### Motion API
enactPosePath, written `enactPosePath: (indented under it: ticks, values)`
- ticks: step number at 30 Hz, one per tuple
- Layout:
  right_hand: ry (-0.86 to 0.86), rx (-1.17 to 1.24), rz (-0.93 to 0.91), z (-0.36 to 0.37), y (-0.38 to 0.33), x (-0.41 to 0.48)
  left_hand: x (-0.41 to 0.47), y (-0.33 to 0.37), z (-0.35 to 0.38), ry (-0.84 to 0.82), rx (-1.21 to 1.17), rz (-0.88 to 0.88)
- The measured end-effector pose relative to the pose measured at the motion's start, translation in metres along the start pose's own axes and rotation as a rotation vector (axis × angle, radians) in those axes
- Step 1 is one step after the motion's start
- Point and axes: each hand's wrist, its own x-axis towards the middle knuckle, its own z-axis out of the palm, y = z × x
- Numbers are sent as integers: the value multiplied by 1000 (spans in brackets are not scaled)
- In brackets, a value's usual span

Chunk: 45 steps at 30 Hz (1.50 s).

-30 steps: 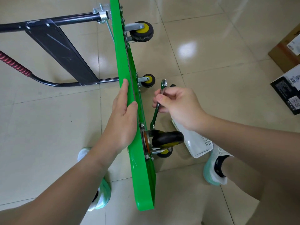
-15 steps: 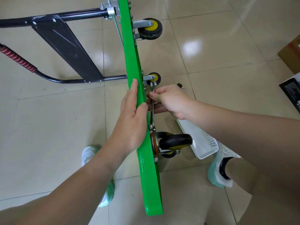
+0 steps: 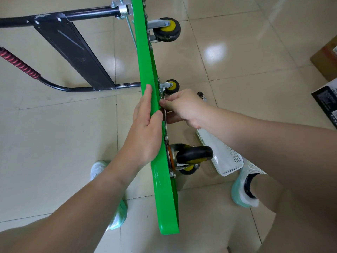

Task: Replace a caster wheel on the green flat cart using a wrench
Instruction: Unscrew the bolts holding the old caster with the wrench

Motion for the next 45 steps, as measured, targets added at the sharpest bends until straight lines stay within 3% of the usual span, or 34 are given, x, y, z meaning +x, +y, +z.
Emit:
enactPosePath:
  ticks: [3, 8, 13, 19, 25, 33, 45]
  values:
    - [31, -77, -65, 2, -1, -9, 0, 0, -1, -8, -2, -3]
    - [107, -177, -348, 3, 1, -60, -1, 2, -2, -9, 28, 12]
    - [66, -36, -424, 3, 24, -113, -4, 6, -2, -13, 38, 17]
    - [137, 47, -533, -8, 28, -112, -4, 4, 0, -4, 42, -3]
    - [102, -25, -343, -28, 4, -76, -3, 6, -1, -26, 46, 13]
    - [-36, 100, -12, -18, 1, -24, -3, 3, -2, -40, 47, 6]
    - [-85, 121, 69, -5, 3, 12, -1, -1, -4, -31, 33, 14]
